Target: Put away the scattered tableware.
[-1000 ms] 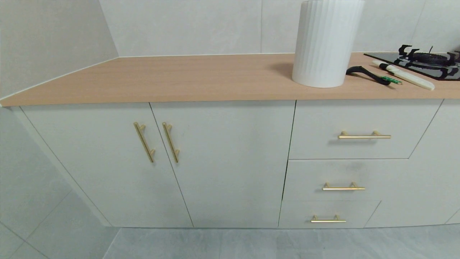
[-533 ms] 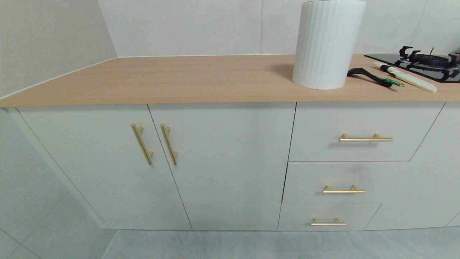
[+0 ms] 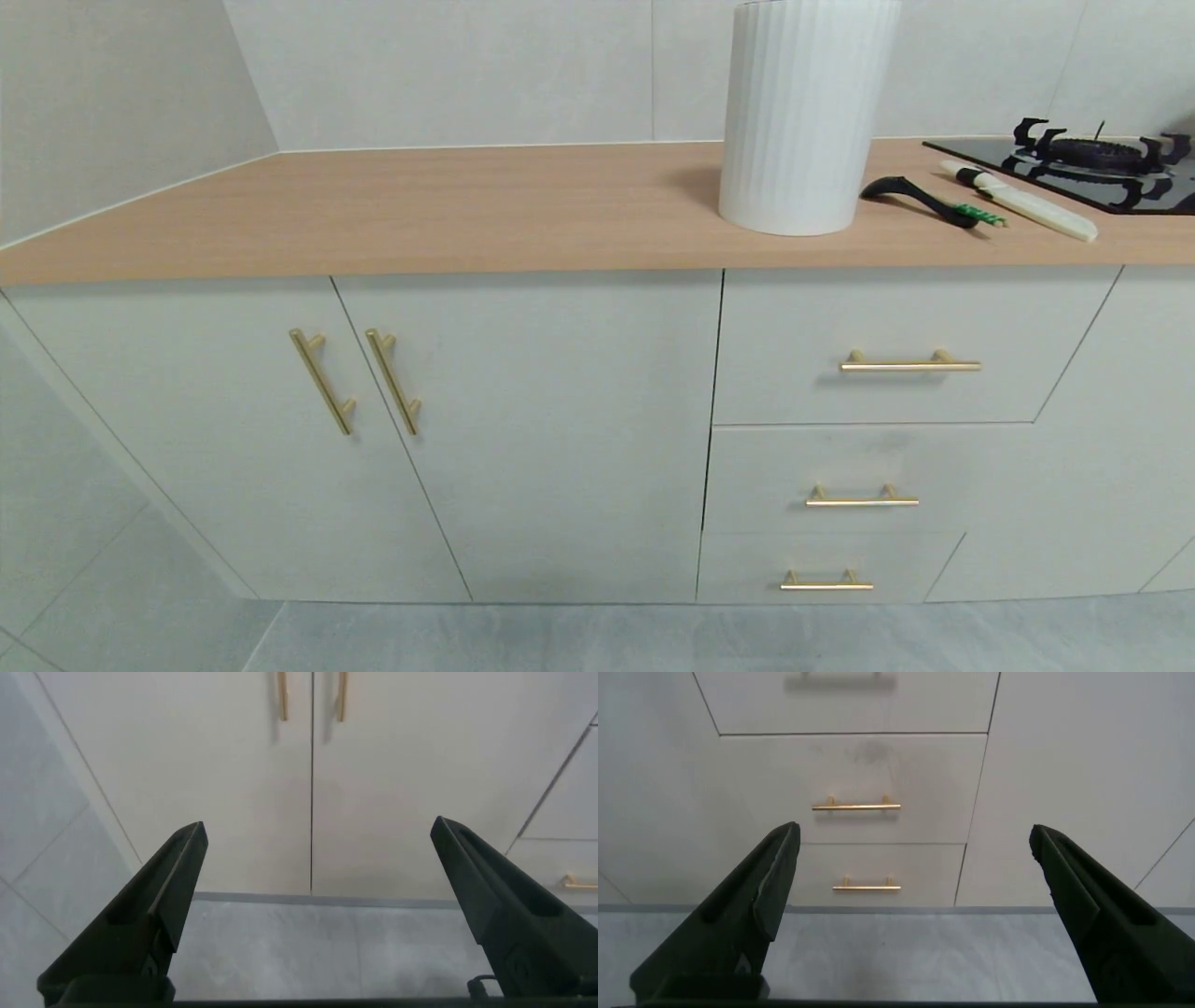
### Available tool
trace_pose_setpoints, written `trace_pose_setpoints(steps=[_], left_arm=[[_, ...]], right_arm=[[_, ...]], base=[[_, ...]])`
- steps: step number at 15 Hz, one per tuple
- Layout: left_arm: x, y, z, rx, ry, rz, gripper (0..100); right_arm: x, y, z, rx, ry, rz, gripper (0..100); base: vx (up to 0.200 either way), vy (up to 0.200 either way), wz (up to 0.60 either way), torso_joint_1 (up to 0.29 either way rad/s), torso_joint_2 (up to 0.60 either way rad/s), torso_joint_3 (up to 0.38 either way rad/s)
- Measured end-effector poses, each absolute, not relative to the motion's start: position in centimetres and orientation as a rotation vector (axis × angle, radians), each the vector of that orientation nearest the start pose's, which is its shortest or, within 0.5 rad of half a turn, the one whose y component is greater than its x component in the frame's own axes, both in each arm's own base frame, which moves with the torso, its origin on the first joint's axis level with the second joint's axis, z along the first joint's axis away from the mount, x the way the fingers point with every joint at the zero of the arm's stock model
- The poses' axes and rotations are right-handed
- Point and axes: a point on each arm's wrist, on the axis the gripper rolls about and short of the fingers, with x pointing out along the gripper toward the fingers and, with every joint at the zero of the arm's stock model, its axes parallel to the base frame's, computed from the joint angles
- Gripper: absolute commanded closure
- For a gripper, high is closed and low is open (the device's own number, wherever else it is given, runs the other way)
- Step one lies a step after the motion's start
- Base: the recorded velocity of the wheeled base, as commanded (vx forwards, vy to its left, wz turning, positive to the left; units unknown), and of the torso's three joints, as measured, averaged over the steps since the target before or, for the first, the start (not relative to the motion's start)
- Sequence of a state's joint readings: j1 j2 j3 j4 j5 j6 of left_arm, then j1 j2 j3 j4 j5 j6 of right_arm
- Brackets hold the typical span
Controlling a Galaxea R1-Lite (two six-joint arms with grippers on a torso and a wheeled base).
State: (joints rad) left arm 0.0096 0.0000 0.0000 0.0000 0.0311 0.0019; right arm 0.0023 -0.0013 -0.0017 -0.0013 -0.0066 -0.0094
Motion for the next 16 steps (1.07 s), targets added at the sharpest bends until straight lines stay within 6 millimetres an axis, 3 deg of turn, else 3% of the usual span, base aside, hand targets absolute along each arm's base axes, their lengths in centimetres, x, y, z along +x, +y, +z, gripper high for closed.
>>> trace_pose_setpoints(steps=[7, 10, 13, 16], left_arm=[[-2.3, 0.0, 7.6, 0.002, 0.000, 0.041, 0], [-2.3, 0.1, 7.6, 0.001, 0.000, 0.040, 0], [-2.3, 0.1, 7.5, 0.001, 0.000, 0.041, 0], [-2.3, 0.1, 7.5, 0.002, 0.000, 0.040, 0]], right_arm=[[-2.4, 0.0, 7.8, -0.017, -0.011, 0.002, 0], [-2.9, 0.1, 10.7, 0.012, -0.059, 0.067, 0], [-1.0, 0.2, 13.3, 0.021, 0.075, 0.124, 0], [3.0, 0.6, 15.6, 0.020, 0.278, 0.211, 0]], base=[[0.000, 0.000, 0.00, 0.000, 0.00, 0.000], [0.000, 0.000, 0.00, 0.000, 0.00, 0.000], [0.000, 0.000, 0.00, 0.000, 0.00, 0.000], [0.000, 0.000, 0.00, 0.000, 0.00, 0.000]])
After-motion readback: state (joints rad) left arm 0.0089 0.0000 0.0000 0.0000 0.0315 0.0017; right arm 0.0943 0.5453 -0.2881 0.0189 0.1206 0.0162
